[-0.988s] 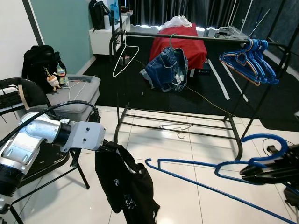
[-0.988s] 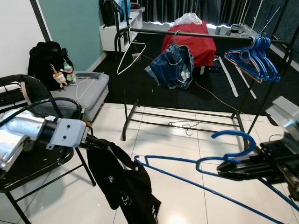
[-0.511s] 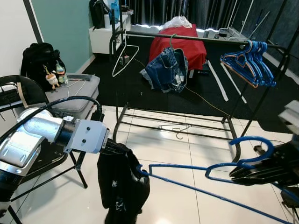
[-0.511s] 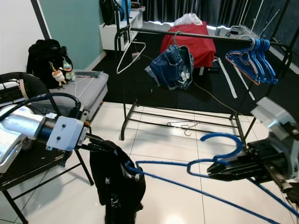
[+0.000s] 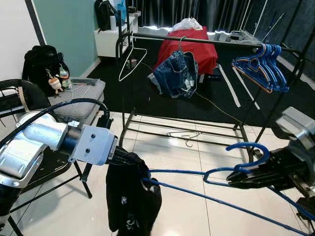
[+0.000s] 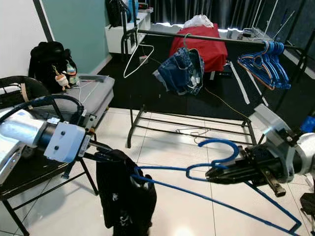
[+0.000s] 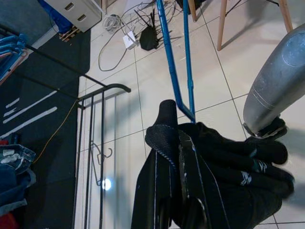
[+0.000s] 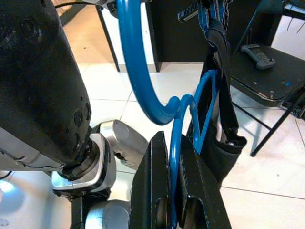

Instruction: Hang hanger

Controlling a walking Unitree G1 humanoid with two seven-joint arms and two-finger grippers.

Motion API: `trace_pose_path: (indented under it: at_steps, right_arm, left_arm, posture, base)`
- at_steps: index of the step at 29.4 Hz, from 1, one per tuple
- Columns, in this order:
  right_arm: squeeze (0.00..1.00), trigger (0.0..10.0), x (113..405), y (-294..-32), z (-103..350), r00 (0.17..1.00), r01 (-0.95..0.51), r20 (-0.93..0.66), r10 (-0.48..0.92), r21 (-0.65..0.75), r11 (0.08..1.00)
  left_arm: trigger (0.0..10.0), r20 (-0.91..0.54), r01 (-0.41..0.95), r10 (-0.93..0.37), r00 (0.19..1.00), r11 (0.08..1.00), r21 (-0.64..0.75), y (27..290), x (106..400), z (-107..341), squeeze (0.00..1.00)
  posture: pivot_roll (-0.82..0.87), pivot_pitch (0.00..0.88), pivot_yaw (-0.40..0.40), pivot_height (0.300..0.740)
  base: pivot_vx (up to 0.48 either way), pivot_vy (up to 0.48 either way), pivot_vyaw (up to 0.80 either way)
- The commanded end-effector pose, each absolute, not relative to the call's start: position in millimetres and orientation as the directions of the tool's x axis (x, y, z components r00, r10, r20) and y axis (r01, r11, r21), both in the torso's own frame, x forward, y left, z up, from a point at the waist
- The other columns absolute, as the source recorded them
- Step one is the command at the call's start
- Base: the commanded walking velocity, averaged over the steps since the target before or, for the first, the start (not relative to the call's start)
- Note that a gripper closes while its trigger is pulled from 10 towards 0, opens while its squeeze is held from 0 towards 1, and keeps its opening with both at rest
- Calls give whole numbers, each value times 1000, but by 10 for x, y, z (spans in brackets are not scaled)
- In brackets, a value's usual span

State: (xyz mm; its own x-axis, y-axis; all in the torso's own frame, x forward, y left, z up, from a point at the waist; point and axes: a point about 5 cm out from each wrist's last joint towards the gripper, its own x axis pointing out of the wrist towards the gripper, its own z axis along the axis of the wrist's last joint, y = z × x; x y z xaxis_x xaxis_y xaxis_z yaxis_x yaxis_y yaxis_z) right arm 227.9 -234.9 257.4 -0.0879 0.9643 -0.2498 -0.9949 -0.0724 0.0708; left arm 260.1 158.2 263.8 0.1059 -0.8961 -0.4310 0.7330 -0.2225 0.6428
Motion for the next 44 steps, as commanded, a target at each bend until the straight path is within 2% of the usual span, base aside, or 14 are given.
trace_pose_path:
  at_steps: [1,10,16,18,26,29,31,32,36,41,44]
  right_arm:
    - [0,10000,2288,-2326,2562,-91,-995,-247,965,64,-77]
    - [0,10000,2283,-2221,2498,-141,-989,-224,964,85,-125]
    - [0,10000,2267,-2182,2448,-181,-981,-228,957,115,-159]
    - [0,10000,2271,-2172,2424,-195,-977,-238,951,129,-168]
    - [0,10000,2273,-2174,2437,-208,-974,-263,942,142,-175]
    - [0,10000,2287,-2173,2441,-207,-975,-265,942,141,-174]
    - [0,10000,2329,-2157,2442,-194,-979,-255,947,120,-168]
    - [0,10000,2329,-2157,2442,-194,-979,-255,947,120,-168]
    - [0,10000,2422,-2098,2407,-129,-991,-224,966,59,-118]
    - [0,10000,2482,-2053,2368,-70,-998,-215,974,13,-69]
    - [0,10000,2491,-1961,2345,-68,-998,-174,982,8,-68]
  left_arm:
    - [10000,-432,727,-896,106,-226,648,1612,2557,2685,0]
    - [10000,-424,700,-905,44,-275,659,1506,2489,2752,0]
    - [10000,-454,683,-890,44,-305,663,1481,2500,2753,0]
    - [10000,-500,668,-863,72,-331,667,1488,2546,2740,0]
    - [10000,-534,643,-841,84,-364,674,1482,2567,2769,0]
    - [10000,-534,635,-844,47,-388,668,1442,2528,2784,0]
    - [10000,-509,627,-860,-20,-407,664,1363,2448,2816,0]
    - [10000,-509,627,-860,-20,-407,664,1363,2448,2816,0]
    - [10000,-439,624,-891,-114,-408,666,1261,2337,2869,0]
    - [10000,-408,640,-901,-149,-402,655,1248,2314,2873,0]
    - [10000,-401,642,-900,-170,-410,648,1237,2310,2869,0]
  posture:
    - [-112,0,-64,736]
    - [-105,0,-67,736]
    - [-102,0,-70,736]
    - [-99,0,-72,736]
    - [-98,0,-77,736]
    - [-98,0,-77,736]
    - [-91,0,-79,736]
    - [-91,0,-79,736]
    - [-88,0,-78,736]
    - [-87,0,-73,736]
    - [-84,0,-63,736]
  base:
    - [0,0,0]
    - [0,0,0]
    - [0,0,0]
    - [0,0,0]
    - [0,0,0]
    - [0,0,0]
    - [0,0,0]
    - [0,0,0]
    - [0,0,0]
    - [0,0,0]
    - [0,0,0]
